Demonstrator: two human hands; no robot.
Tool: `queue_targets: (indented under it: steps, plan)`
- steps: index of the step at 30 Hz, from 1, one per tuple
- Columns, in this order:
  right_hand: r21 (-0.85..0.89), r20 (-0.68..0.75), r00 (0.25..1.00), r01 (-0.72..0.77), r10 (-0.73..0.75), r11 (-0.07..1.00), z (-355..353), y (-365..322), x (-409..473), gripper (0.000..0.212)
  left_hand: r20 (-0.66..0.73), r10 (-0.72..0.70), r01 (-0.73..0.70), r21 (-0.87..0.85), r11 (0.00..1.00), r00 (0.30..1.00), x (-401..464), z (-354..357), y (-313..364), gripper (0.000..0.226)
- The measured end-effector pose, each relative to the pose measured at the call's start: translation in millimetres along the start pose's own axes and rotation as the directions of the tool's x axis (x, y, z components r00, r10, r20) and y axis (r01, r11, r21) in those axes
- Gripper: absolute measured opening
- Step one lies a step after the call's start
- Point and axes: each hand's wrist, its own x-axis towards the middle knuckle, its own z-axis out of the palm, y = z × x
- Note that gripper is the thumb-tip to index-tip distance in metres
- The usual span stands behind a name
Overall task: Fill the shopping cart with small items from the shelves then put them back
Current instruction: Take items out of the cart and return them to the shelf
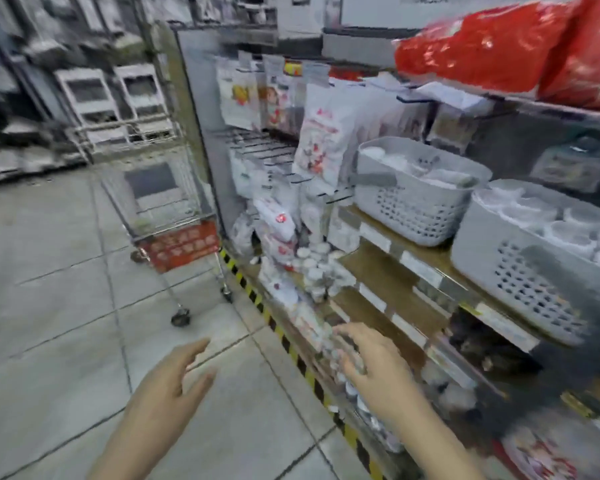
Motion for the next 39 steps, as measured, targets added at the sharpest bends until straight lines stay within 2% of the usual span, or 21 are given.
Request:
queue_targets:
  steps: [4, 9, 14, 19, 22, 27, 34, 39]
  plan:
    - [0.041, 0.148, 0.977, 0.147, -0.151, 0.988, 67.8, -64.9, 52.9, 0.036, -0.158, -0.208, 0.197, -0.085, 0.977, 0.965, -14.6, -49.2, -87.3, 0.035]
    - [0.105, 0.300, 0.920, 0.232, -0.253, 0.967, 122.7, -118.7, 98.8, 0.033, -0.254, -0.368, 0.311, -0.238, 0.920, 0.894, -4.6, -79.6, -141.9, 0.025]
    - [0.111, 0.387, 0.896, 0.188, -0.217, 0.976, 162.5, -139.0, 176.4, 0.031, -0.277, -0.360, 0.291, -0.259, 0.921, 0.891, 59.6, -102.9, -165.2, 0.027]
    - [0.156, 0.370, 0.910, 0.138, -0.187, 0.978, 199.4, -171.1, 277.3, 0.030, -0.305, -0.273, 0.229, -0.171, 0.958, 0.912, 155.1, -146.4, -183.3, 0.036]
    - [0.182, 0.383, 0.898, 0.156, -0.216, 0.971, 223.0, -201.2, 340.1, 0.030, -0.317, -0.265, 0.228, -0.151, 0.962, 0.910, 208.7, -178.7, -204.5, 0.037]
    - [0.194, 0.394, 0.873, 0.225, -0.286, 0.955, 271.6, -261.1, 430.5, 0.030, -0.365, -0.371, 0.322, -0.190, 0.928, 0.854, 271.5, -223.3, -266.0, 0.038]
    - [0.199, 0.468, 0.785, 0.354, -0.406, 0.914, 338.9, -356.5, 523.4, 0.032, -0.344, -0.570, 0.483, -0.308, 0.819, 0.746, 321.0, -291.8, -373.9, 0.036]
    - [0.227, 0.439, 0.804, 0.332, -0.400, 0.916, 399.4, -414.2, 598.6, 0.031, -0.360, -0.616, 0.508, -0.354, 0.785, 0.701, 384.2, -357.9, -459.5, 0.029]
